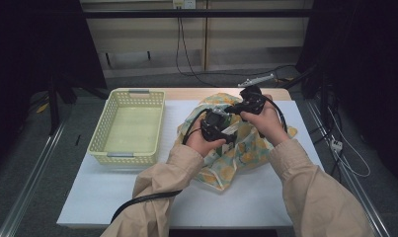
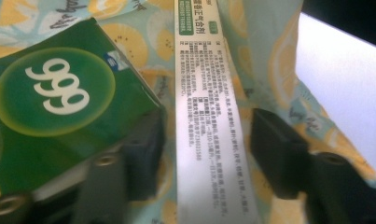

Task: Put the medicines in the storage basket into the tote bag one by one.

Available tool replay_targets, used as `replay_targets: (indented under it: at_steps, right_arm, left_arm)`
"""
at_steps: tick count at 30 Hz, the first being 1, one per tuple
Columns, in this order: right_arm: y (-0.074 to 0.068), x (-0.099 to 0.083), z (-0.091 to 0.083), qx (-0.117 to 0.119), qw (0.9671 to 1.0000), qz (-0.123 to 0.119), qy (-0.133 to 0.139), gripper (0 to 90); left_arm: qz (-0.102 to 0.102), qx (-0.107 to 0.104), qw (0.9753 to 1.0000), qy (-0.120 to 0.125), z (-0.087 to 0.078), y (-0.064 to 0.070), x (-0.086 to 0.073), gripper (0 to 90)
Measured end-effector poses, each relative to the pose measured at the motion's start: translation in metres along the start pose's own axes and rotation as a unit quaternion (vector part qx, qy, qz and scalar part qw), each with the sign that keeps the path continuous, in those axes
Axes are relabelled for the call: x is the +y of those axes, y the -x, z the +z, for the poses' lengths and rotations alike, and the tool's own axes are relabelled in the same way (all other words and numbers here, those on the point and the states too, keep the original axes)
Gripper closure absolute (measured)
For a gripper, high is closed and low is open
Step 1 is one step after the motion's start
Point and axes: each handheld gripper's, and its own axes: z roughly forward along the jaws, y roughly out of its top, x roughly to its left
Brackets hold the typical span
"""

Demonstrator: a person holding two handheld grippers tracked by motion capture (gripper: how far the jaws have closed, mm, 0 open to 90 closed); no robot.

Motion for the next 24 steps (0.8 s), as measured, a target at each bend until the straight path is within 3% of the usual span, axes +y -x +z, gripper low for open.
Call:
replay_targets:
  at_steps: [2,7,9,13,16,21,22,24]
  right_arm:
    - [0.001,-0.001,0.001,0.0,1.0,0.001,0.0,90.0]
    - [0.0,-0.003,0.002,0.001,1.0,0.001,-0.003,90.0]
    - [0.0,-0.004,0.002,0.001,1.0,0.001,-0.003,90.0]
    - [0.001,-0.005,0.002,0.0,1.0,0.004,-0.004,90.0]
    - [0.0,-0.006,0.004,0.0,1.0,0.004,-0.004,90.0]
    - [-0.004,-0.005,0.005,0.001,1.0,0.0,-0.005,90.0]
    - [-0.004,-0.005,0.005,0.001,1.0,0.0,-0.006,90.0]
    - [-0.004,-0.006,0.005,0.0,1.0,0.001,-0.006,90.0]
  left_arm:
    - [0.011,0.001,0.9999,-0.005,-0.004,0.002,-0.002,26.2]
    - [0.023,-0.007,0.9996,-0.015,-0.023,0.004,-0.009,18.4]
    - [0.021,-0.009,0.9997,-0.006,-0.034,0.004,-0.013,15.6]
    - [0.028,-0.013,0.9995,0.003,-0.056,0.006,-0.024,12.8]
    - [0.039,-0.013,0.9991,-0.006,-0.065,0.007,-0.035,12.3]
    - [0.045,-0.014,0.9987,-0.018,-0.071,0.006,-0.055,13.0]
    - [0.04,-0.005,0.999,-0.018,-0.071,0.007,-0.06,13.0]
    - [0.037,-0.023,0.9989,-0.019,-0.069,0.007,-0.069,13.3]
